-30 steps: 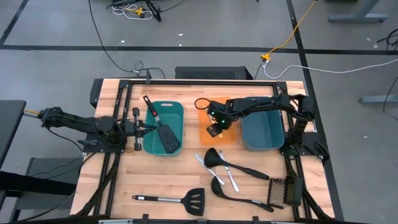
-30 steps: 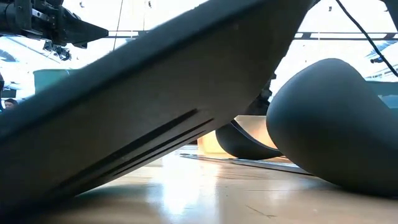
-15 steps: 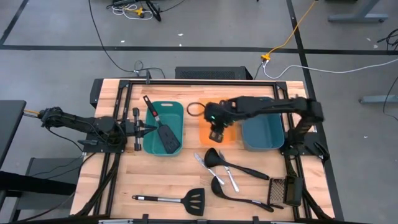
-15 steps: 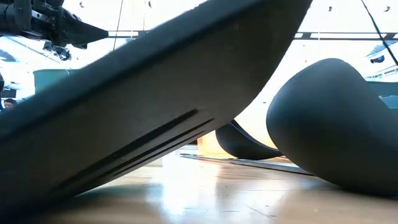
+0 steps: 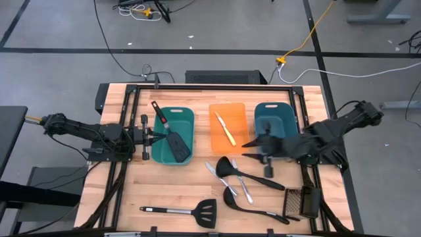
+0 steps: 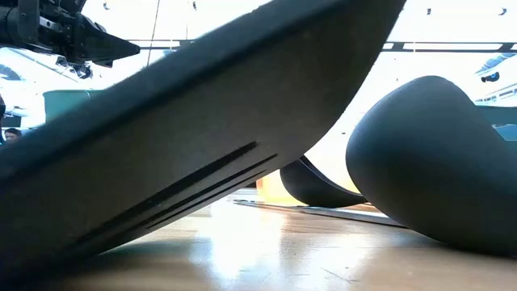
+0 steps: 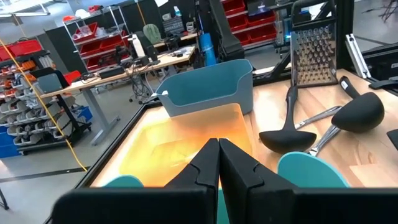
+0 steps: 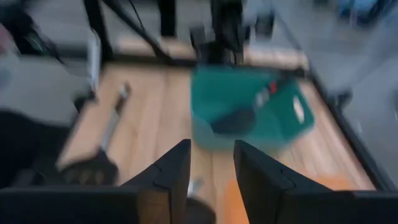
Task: Pick & Place Kitchen Items
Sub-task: Put the bottom black serving spoon into the blue bin
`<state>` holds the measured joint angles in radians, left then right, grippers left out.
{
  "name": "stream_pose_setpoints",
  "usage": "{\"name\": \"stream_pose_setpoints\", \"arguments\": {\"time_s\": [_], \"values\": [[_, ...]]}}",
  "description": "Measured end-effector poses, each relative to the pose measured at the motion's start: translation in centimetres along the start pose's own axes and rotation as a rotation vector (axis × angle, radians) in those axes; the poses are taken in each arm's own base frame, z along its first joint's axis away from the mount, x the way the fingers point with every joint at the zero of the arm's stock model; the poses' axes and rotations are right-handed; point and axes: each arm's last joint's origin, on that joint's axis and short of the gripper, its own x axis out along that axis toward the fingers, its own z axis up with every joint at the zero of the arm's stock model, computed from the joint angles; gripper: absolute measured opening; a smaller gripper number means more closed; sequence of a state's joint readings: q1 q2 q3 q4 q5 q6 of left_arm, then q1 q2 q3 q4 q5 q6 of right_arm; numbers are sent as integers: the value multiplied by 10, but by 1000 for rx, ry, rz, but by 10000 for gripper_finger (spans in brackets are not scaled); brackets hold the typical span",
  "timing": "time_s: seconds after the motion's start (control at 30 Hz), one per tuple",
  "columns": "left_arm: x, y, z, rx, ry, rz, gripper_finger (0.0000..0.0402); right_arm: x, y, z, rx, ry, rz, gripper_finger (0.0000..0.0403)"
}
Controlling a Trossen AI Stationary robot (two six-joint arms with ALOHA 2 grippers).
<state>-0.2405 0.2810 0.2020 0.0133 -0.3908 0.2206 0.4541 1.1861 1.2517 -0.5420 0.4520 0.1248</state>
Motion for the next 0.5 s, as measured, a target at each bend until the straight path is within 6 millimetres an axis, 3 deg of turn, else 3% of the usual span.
{"name": "stream_pose_setpoints", "arguments": {"time_s": [0.1, 0.23, 0.5], "values": [[0, 0, 0, -1, -3, -11, 16, -18, -5, -28, 14, -125, 14, 129], [0, 0, 0, -2, -3, -13, 16, -28, -12, -72, 37, -216, 19, 127], [0, 0, 0, 2, -3, -13, 16, -19, -17, -142, 69, -236, 6, 100]]}}
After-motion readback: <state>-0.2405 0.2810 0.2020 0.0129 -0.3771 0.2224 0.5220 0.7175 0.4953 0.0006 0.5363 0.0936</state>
